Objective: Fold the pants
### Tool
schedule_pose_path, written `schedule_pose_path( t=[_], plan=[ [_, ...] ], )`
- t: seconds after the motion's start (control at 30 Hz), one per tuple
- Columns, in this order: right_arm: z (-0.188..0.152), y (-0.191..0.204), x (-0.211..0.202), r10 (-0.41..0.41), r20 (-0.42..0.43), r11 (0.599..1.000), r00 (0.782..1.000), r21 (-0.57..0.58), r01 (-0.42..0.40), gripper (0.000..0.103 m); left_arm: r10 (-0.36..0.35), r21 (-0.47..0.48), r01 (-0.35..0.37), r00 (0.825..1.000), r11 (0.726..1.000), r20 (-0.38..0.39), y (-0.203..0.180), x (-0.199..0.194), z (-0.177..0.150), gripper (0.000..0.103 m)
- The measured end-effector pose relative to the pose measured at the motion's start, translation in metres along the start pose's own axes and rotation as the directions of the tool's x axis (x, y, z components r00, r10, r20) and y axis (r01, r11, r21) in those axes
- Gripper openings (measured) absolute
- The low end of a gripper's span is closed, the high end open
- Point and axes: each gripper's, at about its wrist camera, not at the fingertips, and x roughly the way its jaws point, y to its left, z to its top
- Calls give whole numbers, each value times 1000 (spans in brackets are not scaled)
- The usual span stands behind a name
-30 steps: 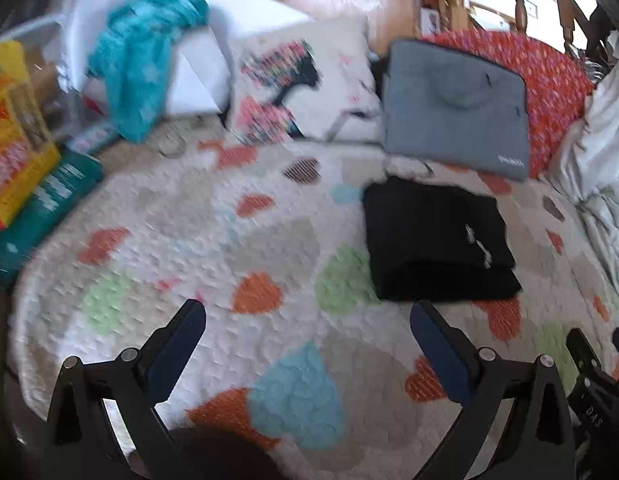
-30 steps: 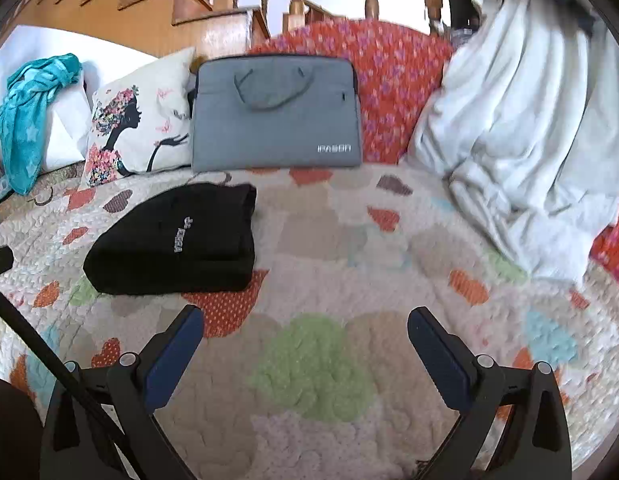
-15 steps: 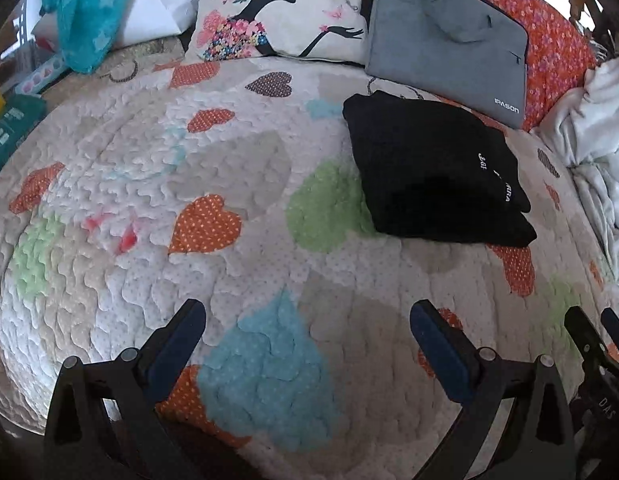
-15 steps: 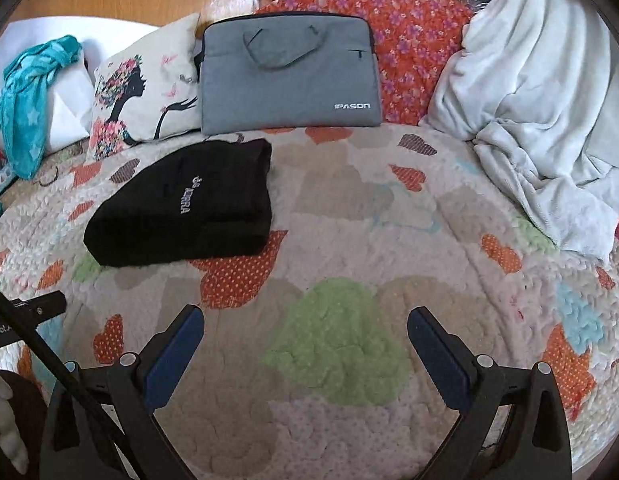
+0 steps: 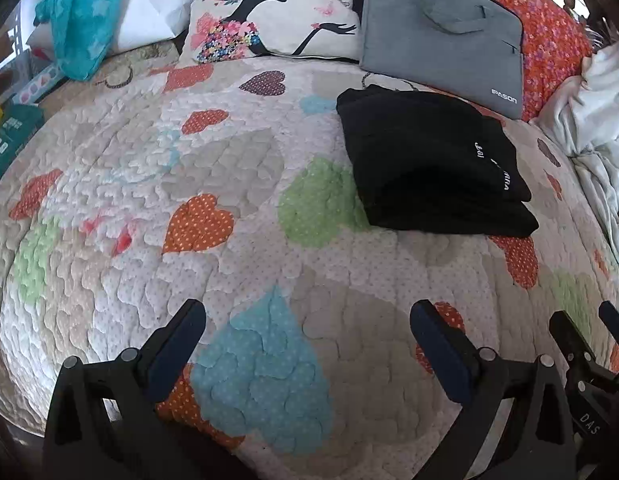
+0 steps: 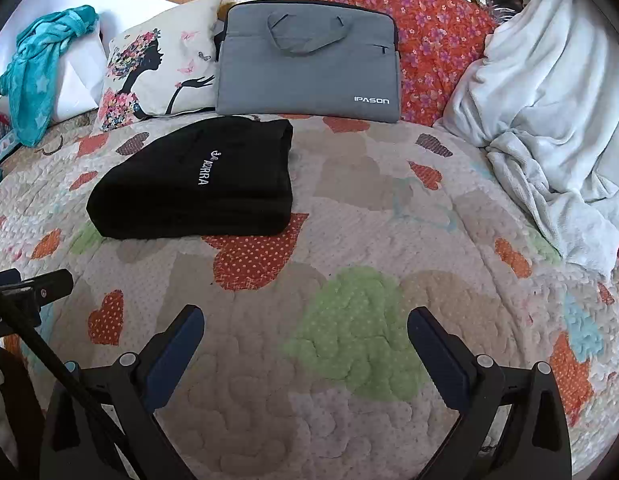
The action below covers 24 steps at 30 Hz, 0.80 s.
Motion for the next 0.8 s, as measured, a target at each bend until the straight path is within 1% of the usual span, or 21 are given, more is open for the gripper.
schedule_pose_path(
  t=[0.33, 0.8],
  plan=[
    [0, 2, -3, 4, 12, 1000, 1000, 2, -4, 103, 10, 20, -10, 1000, 1000, -1, -2, 0, -1, 102],
    [-1, 4, -9, 9, 32, 1000, 999, 6, -10, 103, 6, 31, -6, 1000, 1000, -8, -1, 2, 0, 102]
  ],
)
